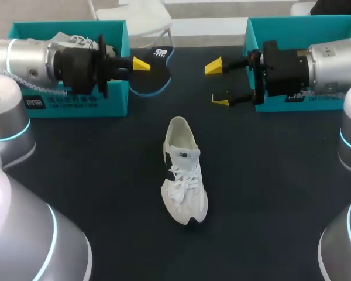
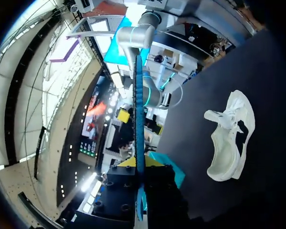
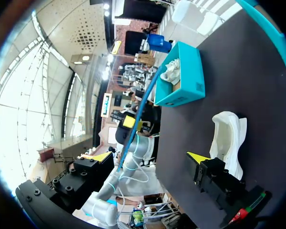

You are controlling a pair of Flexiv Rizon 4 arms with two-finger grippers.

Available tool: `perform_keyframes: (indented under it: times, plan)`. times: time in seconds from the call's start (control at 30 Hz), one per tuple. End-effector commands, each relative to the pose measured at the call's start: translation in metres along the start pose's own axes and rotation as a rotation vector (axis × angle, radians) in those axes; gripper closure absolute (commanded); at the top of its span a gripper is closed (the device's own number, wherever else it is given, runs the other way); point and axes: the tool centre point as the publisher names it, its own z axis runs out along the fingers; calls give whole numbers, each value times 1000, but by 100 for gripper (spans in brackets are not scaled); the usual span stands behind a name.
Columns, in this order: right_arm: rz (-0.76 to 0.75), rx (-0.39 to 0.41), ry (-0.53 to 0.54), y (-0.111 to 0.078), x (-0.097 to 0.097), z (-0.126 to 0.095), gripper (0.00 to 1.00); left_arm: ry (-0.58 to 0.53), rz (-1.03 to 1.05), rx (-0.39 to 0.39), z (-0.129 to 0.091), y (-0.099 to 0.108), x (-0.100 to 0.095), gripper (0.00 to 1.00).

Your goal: Take the shoe out of the shoebox, open the shoe tongue, remove and reinsert the insole, then place the shoe into the shoebox

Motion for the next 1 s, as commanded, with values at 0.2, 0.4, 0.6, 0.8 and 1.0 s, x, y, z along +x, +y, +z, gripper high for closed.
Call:
perform_keyframes:
  times: [0.2, 0.4, 0.6, 0.8, 1.0]
  plan:
    - [0, -1, -1, 0, 0, 2, 0, 144, 295, -9, -2, 5, -1, 100]
    - [0, -1, -1, 0, 0, 2, 0, 144, 295, -9, -2, 5, -1, 100]
    - [0, -1, -1, 0, 0, 2, 0, 144, 295, -9, -2, 5, -1, 100]
    - [0, -1, -1, 0, 0, 2, 0, 102, 306, -3, 5, 1, 2, 100]
    - [7, 23, 19, 6, -2, 15, 0, 59, 331, 3, 18, -4, 4, 100]
